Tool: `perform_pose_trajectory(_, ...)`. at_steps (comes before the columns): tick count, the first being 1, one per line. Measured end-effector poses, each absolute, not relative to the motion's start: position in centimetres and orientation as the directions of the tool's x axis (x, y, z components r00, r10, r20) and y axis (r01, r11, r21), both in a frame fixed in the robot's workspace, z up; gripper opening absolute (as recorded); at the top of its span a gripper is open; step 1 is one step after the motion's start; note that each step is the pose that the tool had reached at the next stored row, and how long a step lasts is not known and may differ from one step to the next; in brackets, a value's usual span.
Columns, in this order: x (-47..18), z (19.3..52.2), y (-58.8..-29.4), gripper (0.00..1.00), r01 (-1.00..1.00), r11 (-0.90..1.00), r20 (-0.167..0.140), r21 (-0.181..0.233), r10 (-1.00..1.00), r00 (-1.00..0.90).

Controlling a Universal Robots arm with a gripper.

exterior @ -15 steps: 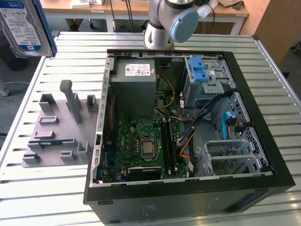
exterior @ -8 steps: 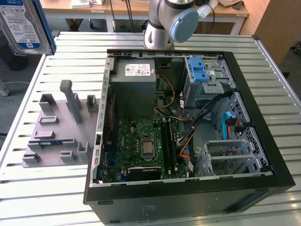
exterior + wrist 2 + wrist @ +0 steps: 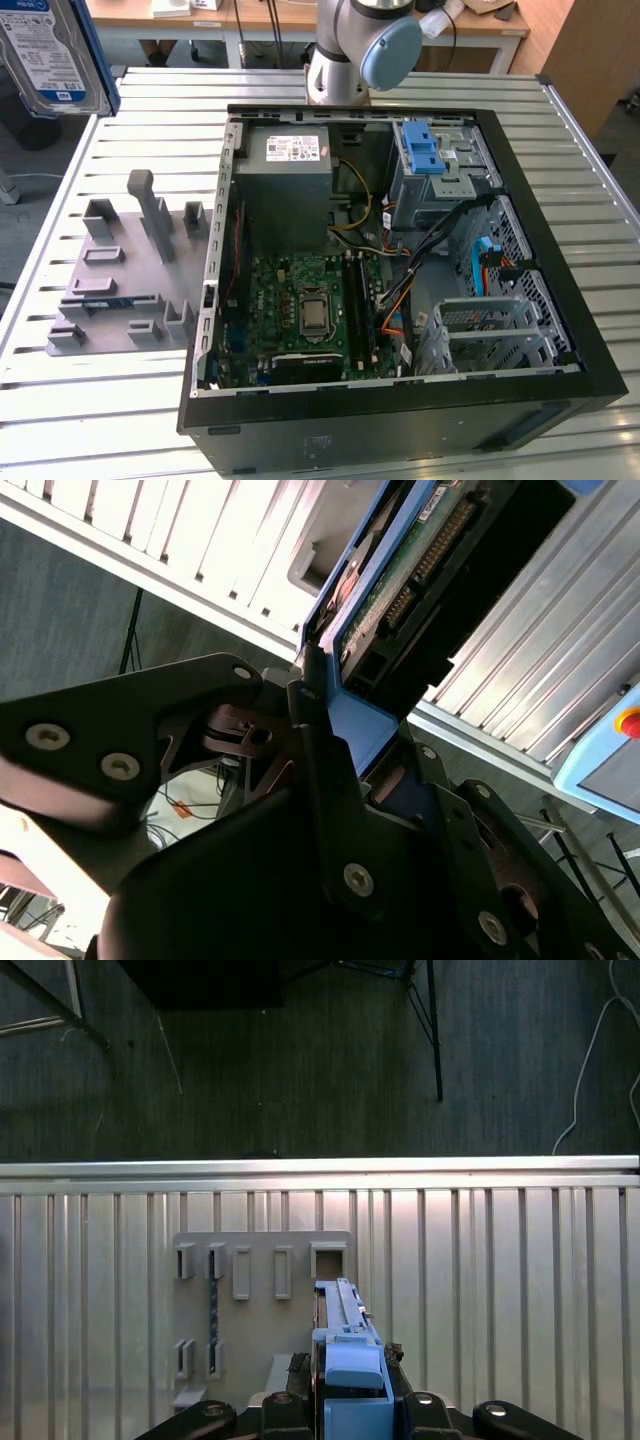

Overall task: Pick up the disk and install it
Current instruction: 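Pick up the disk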

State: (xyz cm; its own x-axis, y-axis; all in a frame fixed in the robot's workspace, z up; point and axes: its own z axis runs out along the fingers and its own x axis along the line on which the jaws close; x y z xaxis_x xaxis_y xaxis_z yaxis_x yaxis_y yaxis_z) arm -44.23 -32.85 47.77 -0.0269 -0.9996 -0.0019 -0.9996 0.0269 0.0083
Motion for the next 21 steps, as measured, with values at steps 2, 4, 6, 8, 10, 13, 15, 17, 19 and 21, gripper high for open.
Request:
perform_pose_trajectory(2,-44.1,47.77,-32.85,0.36,-1.0,0.027,-0.002,0.008,-1.0,-0.027)
perform_pose_trajectory(4,-44.02,47.77,-32.85,0.36,-1.0,0.027,-0.002,0.008,-1.0,-0.027)
perform_pose_trajectory(6,-43.97,47.76,-32.86,0.36,-1.0,0.027,-0.002,0.008,-1.0,-0.027)
perform_pose_trajectory(8,-43.92,47.77,-32.85,0.36,-1.0,0.027,-0.002,0.008,-1.0,-0.027)
perform_pose_trajectory(10,-43.89,47.77,-32.85,0.36,-1.0,0.027,-0.002,0.008,-1.0,-0.027)
perform_pose_trajectory(13,-43.84,47.77,-32.85,0.36,-1.0,0.027,-0.002,0.008,-1.0,-0.027)
perform_pose_trajectory(15,-43.71,47.77,-32.9,0.36,-1.0,0.027,-0.002,0.008,-1.0,-0.027)
perform_pose_trajectory(17,-43.69,47.77,-32.92,0.36,-1.0,0.027,-0.002,0.008,-1.0,-0.027)
perform_pose_trajectory(19,-43.64,47.77,-32.92,0.36,-1.0,0.027,-0.002,0.008,-1.0,-0.027)
perform_pose_trajectory(21,-43.58,47.77,-32.92,0.36,-1.0,0.027,-0.002,0.008,-1.0,-0.027)
